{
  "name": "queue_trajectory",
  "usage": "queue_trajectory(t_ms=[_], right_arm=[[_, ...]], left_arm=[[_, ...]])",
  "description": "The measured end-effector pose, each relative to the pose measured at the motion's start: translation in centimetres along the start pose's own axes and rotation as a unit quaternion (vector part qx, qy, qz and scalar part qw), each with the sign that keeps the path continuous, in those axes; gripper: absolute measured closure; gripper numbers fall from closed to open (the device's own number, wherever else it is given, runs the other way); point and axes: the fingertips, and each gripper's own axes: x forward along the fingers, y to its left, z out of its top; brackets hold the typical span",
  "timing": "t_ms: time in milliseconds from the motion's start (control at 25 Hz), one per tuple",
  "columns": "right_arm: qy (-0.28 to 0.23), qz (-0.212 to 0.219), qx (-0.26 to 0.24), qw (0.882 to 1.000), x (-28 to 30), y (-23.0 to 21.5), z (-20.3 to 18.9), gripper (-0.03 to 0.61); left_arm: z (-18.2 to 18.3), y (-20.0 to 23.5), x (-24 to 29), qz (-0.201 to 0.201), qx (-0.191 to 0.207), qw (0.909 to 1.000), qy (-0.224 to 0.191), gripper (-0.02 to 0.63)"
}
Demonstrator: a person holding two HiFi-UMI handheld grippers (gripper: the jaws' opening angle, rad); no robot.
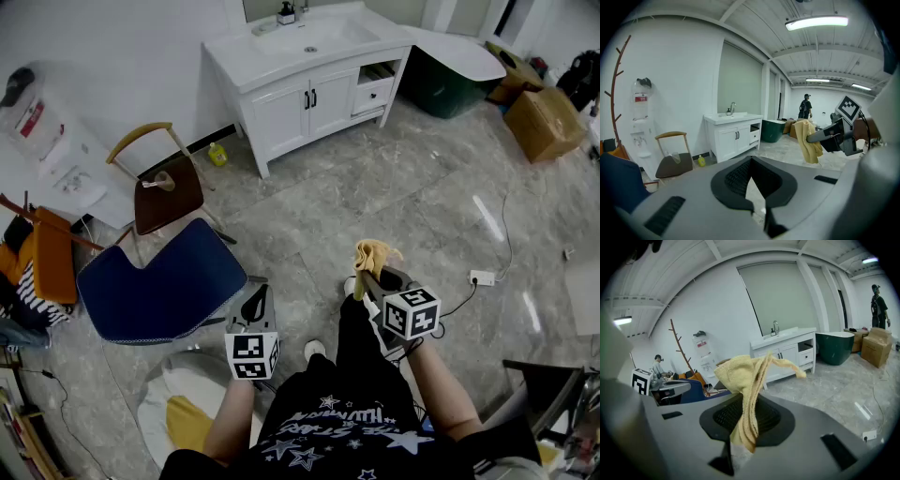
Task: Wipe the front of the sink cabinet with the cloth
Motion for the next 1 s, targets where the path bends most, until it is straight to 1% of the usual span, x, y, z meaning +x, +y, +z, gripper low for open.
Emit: queue_trajectory(t_ms=[160,480,640,760,880,1000], right_arm=[[-0.005,-0.004,-0.002,1.000,-0.1,0.3,0.0,0.503],[-0.017,-0.012,-0.012,1.000,0.0,0.5,1.2,0.503],[-0.036,-0.002,-0.034,0.999,0.5,0.8,3.5,0.503],[-0.039,-0.007,-0.046,0.998,1.6,0.3,5.4,0.503],[-0.043,-0.008,-0.042,0.998,3.2,-1.3,7.4,0.503],[-0.049,-0.009,-0.039,0.998,6.2,-4.0,10.0,0.503]], left_arm=[[0.4,0.1,-0.3,0.000,0.009,0.9999,-0.009,0.600],[0.3,1.3,-0.7,0.005,0.005,0.9999,-0.010,0.600],[1.3,2.7,-0.5,0.012,-0.014,0.9997,-0.017,0.600],[2.2,3.5,0.7,0.013,-0.014,0.9996,-0.022,0.600],[2.6,4.3,2.5,0.014,-0.013,0.9996,-0.020,0.600],[3.0,5.8,5.6,0.026,-0.019,0.9994,-0.013,0.600]])
